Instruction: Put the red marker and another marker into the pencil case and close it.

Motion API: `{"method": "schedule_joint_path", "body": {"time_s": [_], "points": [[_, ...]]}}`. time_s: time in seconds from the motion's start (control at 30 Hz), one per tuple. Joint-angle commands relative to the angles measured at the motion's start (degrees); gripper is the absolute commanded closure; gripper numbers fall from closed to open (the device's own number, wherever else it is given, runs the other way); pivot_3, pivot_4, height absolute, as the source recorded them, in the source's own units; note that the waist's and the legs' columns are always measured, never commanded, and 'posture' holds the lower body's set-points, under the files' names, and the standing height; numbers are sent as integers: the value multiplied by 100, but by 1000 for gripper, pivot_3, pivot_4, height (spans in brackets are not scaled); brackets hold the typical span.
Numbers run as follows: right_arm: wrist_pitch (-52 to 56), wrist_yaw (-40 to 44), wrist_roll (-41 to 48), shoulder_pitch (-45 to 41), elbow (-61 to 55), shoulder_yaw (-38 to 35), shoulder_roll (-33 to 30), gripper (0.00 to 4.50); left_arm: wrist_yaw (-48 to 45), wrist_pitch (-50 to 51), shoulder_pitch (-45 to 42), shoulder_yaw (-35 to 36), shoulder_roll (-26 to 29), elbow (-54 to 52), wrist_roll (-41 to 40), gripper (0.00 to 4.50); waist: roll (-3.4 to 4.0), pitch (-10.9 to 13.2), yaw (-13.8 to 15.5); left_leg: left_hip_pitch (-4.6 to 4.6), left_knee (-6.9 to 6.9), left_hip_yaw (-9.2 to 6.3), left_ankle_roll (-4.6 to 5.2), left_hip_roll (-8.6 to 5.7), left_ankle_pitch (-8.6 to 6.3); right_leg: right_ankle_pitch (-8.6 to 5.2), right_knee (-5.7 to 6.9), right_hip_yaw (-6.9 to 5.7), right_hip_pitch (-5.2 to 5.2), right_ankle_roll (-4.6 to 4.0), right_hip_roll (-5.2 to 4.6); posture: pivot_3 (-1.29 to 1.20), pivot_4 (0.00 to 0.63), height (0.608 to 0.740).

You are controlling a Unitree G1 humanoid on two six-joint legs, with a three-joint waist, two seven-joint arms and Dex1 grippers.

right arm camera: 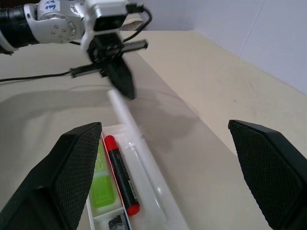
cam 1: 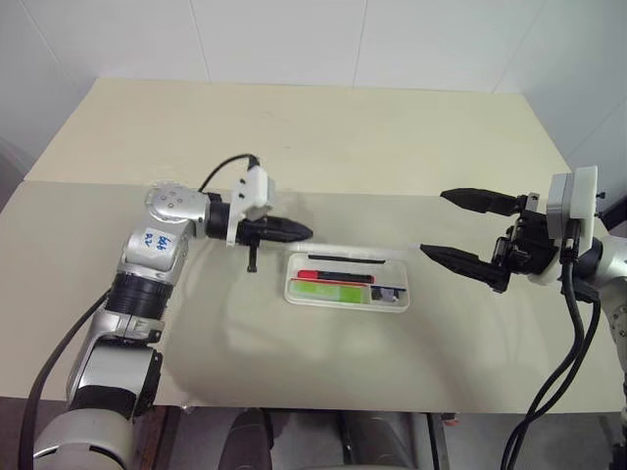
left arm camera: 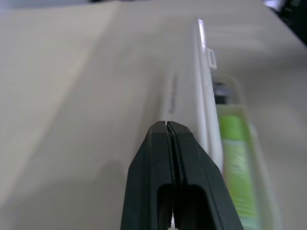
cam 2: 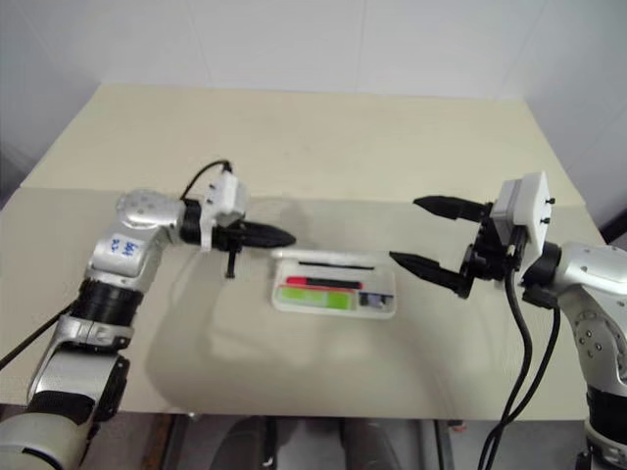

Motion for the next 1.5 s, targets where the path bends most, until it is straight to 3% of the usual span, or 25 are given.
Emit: {"method": "schedule_joint_path", "body": {"time_s": [0.03,0.43,0.63,0.77,1.0,1.13,1.33,1.5], "points": [[-142,-57,68,-39,-159,-38,47,0,-160,182,250,-359,125,-553,169,4473,0,0,1,0,1,0,0,0,0,0,0,1,0,0,0,0,150,740],[-141,-323,88,51,-412,90,306,0,334,725,702,-1209,-26,-965,845,4473,1,-1,2,6,3,-2,0,0,0,0,0,1,9,0,0,0,150,740],[-132,-456,139,107,-561,127,389,0,403,844,727,-1246,38,-935,858,4473,0,-2,-19,98,-16,0,1,0,-1,-9,-30,5,107,-18,0,0,150,740],[-167,-484,124,77,-542,214,475,0,494,619,656,-956,17,-866,689,4473,1,-2,-32,98,-13,3,3,0,1,-11,-41,11,111,-33,-2,0,150,740],[-373,-143,-1,-57,-122,319,381,0,744,146,517,330,155,-973,5,4473,0,-2,-40,87,-24,2,4,1,1,4,-37,7,96,-10,-2,0,150,740],[-469,69,-61,-161,186,273,285,0,888,416,695,1105,615,-1255,-323,3638,0,-1,-47,79,-31,1,3,3,-5,1,-37,3,85,-9,-1,0,150,740],[-550,282,-104,-502,548,340,203,0,716,354,1204,1641,1355,-1499,-520,1632,1,-1,-77,76,-34,6,5,5,-14,-8,-39,1,80,-10,-5,0,150,740],[-914,593,-442,-475,789,374,43,0,942,382,1506,1957,1528,-1668,-617,23,0,0,-60,76,-32,5,5,5,-15,-8,-42,-1,82,-11,-7,0,150,740]]}}
